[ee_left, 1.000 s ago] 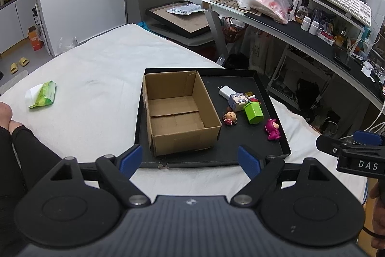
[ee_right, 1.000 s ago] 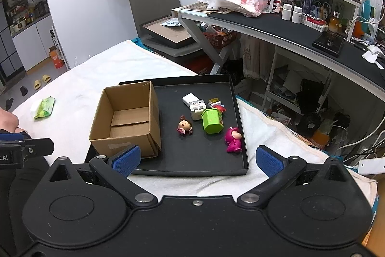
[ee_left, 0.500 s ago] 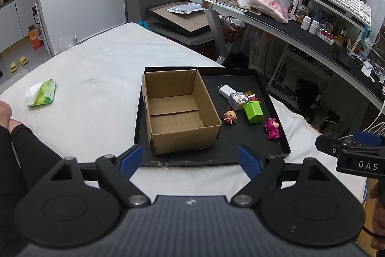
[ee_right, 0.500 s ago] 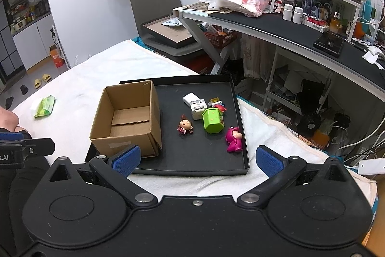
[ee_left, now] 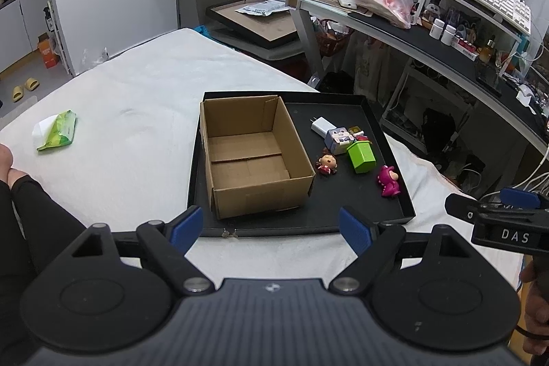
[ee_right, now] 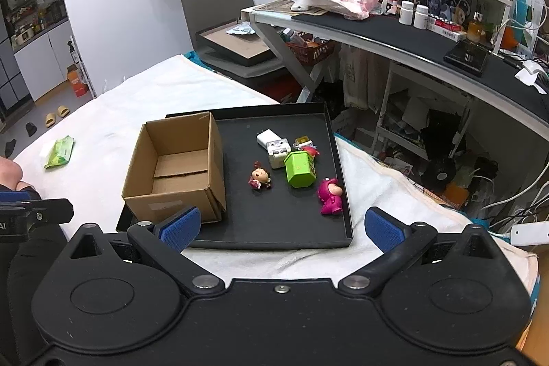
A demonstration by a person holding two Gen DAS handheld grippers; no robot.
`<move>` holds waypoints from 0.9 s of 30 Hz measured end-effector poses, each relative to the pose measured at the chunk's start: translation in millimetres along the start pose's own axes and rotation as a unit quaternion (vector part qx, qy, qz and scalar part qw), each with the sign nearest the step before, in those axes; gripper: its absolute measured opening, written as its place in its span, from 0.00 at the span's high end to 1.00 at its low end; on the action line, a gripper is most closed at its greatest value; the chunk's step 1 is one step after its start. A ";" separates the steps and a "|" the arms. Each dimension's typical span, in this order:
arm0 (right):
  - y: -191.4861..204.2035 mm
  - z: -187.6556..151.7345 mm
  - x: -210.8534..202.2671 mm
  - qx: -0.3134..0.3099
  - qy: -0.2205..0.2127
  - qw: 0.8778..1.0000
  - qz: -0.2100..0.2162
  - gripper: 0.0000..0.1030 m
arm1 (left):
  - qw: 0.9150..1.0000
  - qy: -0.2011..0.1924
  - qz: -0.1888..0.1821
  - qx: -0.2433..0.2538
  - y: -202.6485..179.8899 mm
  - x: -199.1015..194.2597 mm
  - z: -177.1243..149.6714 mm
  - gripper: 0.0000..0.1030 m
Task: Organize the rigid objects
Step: 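Move the right tool to the magenta figure and close its fingers on it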
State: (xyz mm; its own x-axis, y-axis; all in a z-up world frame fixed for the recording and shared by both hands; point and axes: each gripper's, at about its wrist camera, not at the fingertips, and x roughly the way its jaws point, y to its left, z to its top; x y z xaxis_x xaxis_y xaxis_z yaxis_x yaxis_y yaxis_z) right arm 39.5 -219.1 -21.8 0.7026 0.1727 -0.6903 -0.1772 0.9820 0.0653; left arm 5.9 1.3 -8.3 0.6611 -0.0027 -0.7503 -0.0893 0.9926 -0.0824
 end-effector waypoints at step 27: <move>-44.9 -4.8 72.8 0.022 0.047 0.998 0.018 0.00 | 0.999 0.005 0.042 -0.016 3.7 75.2 23.7 0.18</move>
State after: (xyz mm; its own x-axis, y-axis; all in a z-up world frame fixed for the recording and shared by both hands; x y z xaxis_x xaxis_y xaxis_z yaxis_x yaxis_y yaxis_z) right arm 95.4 -251.0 -78.5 0.6283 0.2028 -0.7510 -0.1695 0.9779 0.1224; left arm 73.0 7.7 -49.5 0.6425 0.0792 -0.7622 -0.1688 0.9848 -0.0399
